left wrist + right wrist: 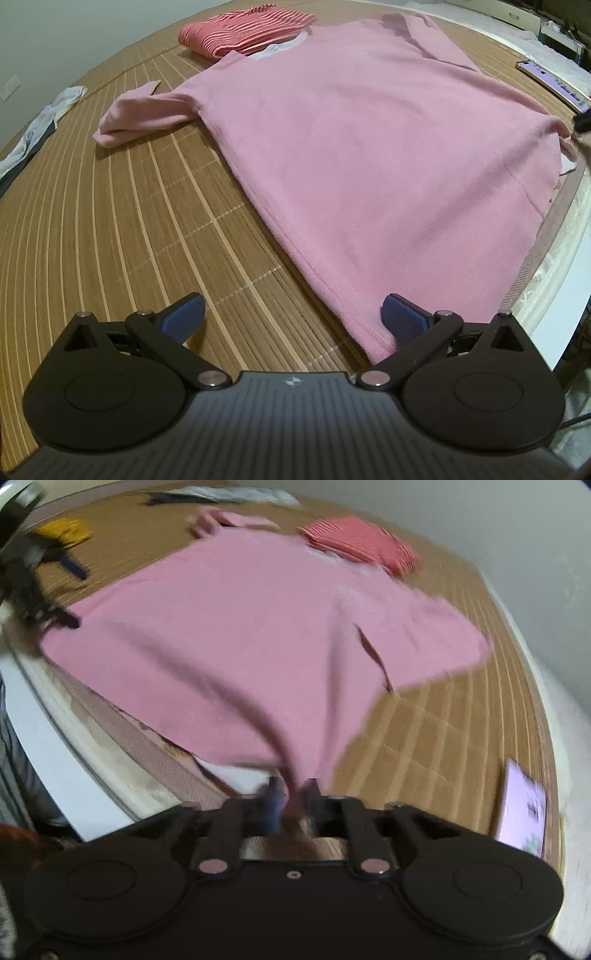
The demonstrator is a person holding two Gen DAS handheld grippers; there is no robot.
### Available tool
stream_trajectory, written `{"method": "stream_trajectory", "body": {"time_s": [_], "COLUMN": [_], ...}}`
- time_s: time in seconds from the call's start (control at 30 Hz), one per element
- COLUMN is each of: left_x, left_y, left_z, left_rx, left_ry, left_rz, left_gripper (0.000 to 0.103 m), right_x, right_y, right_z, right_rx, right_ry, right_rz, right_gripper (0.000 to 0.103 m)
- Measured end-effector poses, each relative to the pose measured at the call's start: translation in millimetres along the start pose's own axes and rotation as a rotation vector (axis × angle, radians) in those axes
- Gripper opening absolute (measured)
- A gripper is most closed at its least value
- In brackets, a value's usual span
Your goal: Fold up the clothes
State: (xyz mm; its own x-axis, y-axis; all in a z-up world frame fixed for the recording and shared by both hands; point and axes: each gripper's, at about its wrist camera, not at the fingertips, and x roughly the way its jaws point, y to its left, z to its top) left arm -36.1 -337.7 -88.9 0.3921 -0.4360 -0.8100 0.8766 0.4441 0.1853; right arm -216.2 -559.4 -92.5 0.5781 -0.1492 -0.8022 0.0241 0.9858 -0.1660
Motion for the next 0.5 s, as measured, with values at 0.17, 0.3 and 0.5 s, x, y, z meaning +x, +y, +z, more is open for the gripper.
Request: {"method": "stream_trajectory", "body": {"time_s": [0.17,0.3,0.5], "left_x": [-1.8,-0.3,1.8], "left_y": [0.1,-0.3,0.7], "left_z": [1.7,3.7,3.7], "left_rx": [0.004,0.002,-0.005], "left_ry": [-0.003,-0.005,0.0], "left_rz": [-0.002,-0.001,-0.006], "left_gripper": [0.103,0.103,0.103], "right_x": [-26.4,-32.4,6.3], "right_y": [-22.9,-1.1,32.4], "right_z": [-13.1,-8.2,2.5], "right_rx": [0.019,0.026,-0.033], "right_ry": [0.026,-0.101,-0.087], "right_rz": [-0.119,0.01,-0.009], "right_gripper": [0.01,0.018,0.023]}}
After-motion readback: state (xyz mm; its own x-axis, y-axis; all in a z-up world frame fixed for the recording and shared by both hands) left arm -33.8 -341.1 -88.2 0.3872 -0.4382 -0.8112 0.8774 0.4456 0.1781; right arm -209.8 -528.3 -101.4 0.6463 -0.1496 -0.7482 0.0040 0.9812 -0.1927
